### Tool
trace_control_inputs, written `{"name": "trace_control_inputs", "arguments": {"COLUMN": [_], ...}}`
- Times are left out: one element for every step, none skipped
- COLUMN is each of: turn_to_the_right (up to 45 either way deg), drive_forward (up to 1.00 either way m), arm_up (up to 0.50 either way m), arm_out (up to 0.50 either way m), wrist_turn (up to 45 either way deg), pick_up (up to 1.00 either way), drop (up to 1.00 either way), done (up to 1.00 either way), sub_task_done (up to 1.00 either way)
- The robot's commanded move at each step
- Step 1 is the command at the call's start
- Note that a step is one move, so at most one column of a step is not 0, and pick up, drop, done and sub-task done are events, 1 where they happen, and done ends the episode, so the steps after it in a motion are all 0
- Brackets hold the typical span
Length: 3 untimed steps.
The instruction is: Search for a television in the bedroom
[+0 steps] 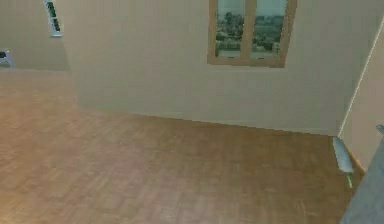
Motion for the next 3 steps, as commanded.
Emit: {"name": "trace_control_inputs", "arguments": {"turn_to_the_right": [-45.0,-30.0,0.0], "drive_forward": [0.00,0.00,1.00], "arm_up": [0.00,0.00,0.00], "arm_out": [0.00,0.00,0.00], "wrist_turn": [0.0,0.0,0.0], "pick_up": [0.00,0.00,0.00], "drop": [0.00,0.00,0.00], "done": [0.00,0.00,0.00], "sub_task_done": [0.00,0.00,0.00]}}
